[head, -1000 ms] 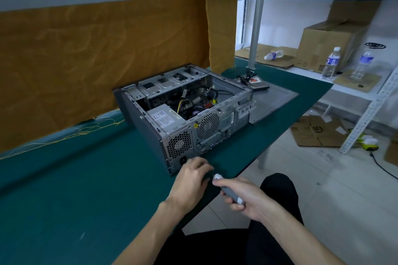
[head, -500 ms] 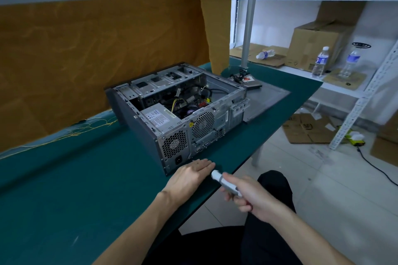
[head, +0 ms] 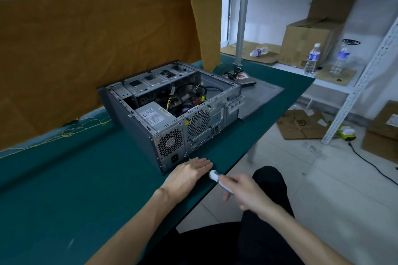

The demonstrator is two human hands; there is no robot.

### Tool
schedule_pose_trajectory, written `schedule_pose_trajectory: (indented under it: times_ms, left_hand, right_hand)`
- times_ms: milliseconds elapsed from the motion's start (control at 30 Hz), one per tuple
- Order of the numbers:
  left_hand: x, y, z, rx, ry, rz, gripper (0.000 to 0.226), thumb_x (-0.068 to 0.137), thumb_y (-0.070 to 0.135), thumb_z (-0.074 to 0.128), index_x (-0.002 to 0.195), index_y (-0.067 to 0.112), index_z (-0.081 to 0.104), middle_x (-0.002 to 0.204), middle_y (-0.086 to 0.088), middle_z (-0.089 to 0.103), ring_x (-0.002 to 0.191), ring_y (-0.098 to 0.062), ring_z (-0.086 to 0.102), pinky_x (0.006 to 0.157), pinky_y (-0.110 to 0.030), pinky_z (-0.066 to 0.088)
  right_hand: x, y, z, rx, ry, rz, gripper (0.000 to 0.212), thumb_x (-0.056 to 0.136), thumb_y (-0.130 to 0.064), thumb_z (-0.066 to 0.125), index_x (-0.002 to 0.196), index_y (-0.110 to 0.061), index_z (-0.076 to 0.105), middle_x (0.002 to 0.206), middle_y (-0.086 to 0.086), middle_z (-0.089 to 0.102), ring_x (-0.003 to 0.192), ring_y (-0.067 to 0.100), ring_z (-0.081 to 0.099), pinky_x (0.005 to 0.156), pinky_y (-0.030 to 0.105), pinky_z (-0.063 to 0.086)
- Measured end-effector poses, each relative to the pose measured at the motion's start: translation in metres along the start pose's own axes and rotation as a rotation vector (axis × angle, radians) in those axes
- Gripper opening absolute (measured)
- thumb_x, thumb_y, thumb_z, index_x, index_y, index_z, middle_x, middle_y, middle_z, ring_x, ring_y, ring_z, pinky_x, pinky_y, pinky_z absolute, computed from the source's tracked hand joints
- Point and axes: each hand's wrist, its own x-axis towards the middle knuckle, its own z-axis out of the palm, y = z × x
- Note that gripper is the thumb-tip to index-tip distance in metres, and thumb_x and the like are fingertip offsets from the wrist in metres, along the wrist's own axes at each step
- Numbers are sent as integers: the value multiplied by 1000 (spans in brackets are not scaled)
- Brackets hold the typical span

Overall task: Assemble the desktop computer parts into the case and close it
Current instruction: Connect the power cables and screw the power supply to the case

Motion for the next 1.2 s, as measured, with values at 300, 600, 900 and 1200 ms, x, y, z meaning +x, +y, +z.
schedule_pose_trajectory:
  times_ms: [300, 600, 900, 1200]
  left_hand:
    - [-1, 2, 3, -8, -23, -6, 52, 108, 8, 40, 159, 15, 32, 165, -3, 30, 153, -14, 25, 117, -10, -9]
    - [-2, 1, 4, -45, 29, -14, 52, 104, 2, 46, 155, 12, 40, 161, -6, 38, 151, -17, 32, 118, -12, -5]
    - [-7, 3, 0, -66, 59, -52, 49, 101, 0, 54, 149, 9, 50, 154, -10, 48, 145, -22, 43, 121, -18, 11]
    - [-12, 8, -1, -72, 83, -93, 48, 101, 1, 54, 148, 9, 51, 154, -9, 48, 145, -22, 43, 120, -17, 8]
  right_hand:
    - [6, 4, 4, 289, -90, 127, 50, 96, -56, 61, 103, -6, 66, 62, 1, 56, 41, 10, 32, 39, 24, 23]
    - [8, -7, 9, 463, -180, 267, 47, 95, -52, 67, 99, -5, 66, 61, 1, 51, 39, 7, 28, 36, 21, 20]
    - [5, 2, 22, -55, 119, -148, 42, 97, -58, 57, 93, -19, 44, 66, -4, 56, 44, 9, 38, 43, 22, 28]
    - [1, 9, 31, -720, 331, -390, 38, 99, -56, 53, 91, -22, 38, 76, -8, 57, 63, 17, 60, 52, 32, 36]
